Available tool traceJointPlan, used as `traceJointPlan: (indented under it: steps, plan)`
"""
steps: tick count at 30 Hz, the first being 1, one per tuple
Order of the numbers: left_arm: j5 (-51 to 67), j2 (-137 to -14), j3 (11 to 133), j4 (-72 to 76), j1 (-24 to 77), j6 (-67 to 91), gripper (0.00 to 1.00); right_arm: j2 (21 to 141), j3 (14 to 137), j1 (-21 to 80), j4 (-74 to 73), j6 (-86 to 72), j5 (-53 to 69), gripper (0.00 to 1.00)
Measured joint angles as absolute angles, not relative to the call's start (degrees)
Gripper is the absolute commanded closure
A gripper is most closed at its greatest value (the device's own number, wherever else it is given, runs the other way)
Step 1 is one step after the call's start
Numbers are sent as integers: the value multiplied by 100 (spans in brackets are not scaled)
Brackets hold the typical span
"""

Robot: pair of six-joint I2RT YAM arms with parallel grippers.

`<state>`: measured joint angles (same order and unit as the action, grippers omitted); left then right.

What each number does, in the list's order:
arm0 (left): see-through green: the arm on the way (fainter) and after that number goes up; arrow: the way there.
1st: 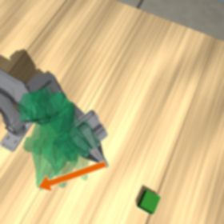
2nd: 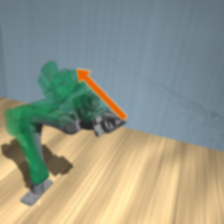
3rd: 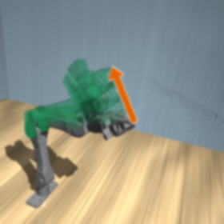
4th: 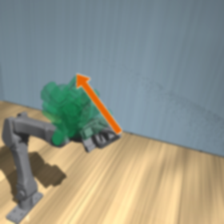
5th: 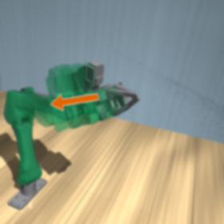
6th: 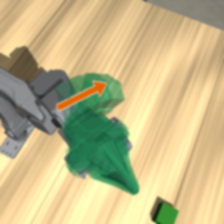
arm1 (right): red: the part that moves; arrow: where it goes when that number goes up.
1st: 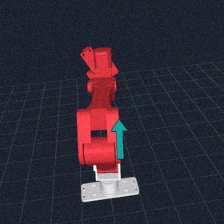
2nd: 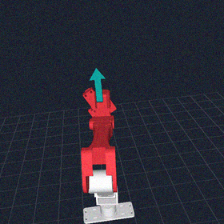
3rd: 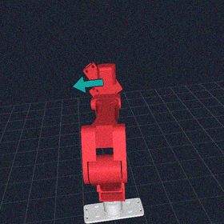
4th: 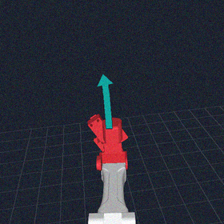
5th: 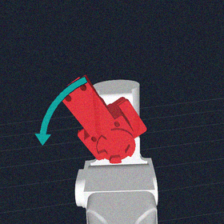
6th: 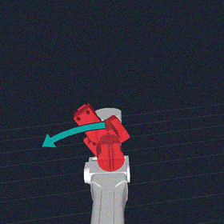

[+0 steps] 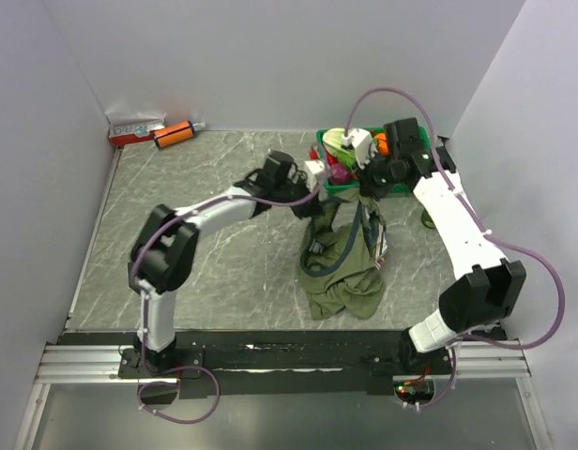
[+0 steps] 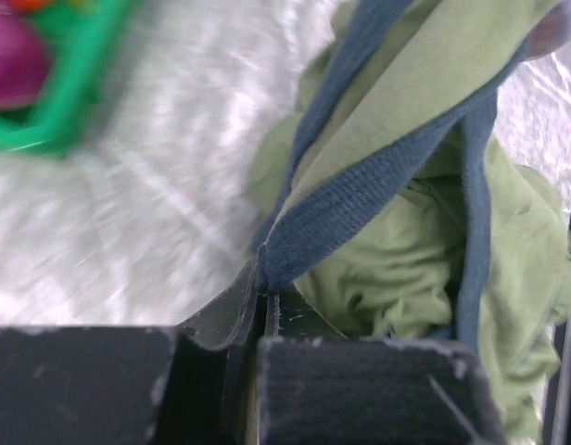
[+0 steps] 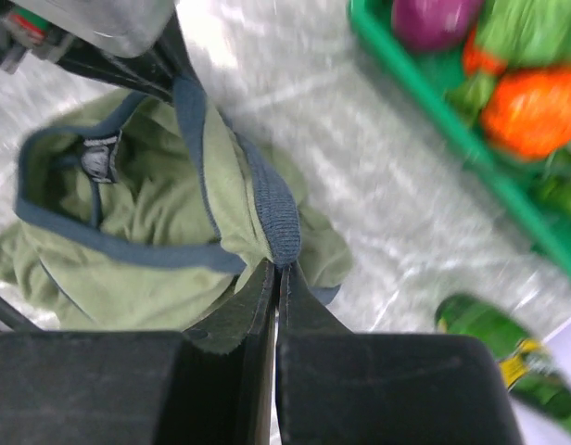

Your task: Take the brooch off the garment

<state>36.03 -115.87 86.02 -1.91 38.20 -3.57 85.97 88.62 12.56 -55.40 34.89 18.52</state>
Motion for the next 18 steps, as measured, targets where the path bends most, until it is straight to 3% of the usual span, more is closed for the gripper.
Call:
traceJointPlan:
  steps: [6,9,10,12,14,15,16,18]
  plan:
    - [3146,-10068,8311,-956,3114,-478,99,9373,9845,1822,-5433,3389,2027,99]
    - [2961,-9048,7784,-1345,2596,-572,99,9904,10276,2241,-5260,3249,2163,90]
    - [2895,-8742,7592,-1466,2408,-637,99,10112,10460,2388,-5190,3177,2226,74]
    - [2792,-8270,7142,-1774,2091,-775,99,10530,10809,2681,-5057,2969,2290,57]
    - [2663,-7977,6637,-2123,1796,-950,96,10875,11085,2923,-4939,2757,2255,33]
    - [2604,-7909,6429,-2272,1693,-1020,94,10951,11111,2995,-4860,2657,2215,30]
    - [2528,-7861,6180,-2456,1570,-1111,82,10986,11083,3046,-4816,2558,2163,19]
    - [2392,-7856,5769,-2742,1396,-1273,61,10916,10862,3059,-4713,2456,2051,17]
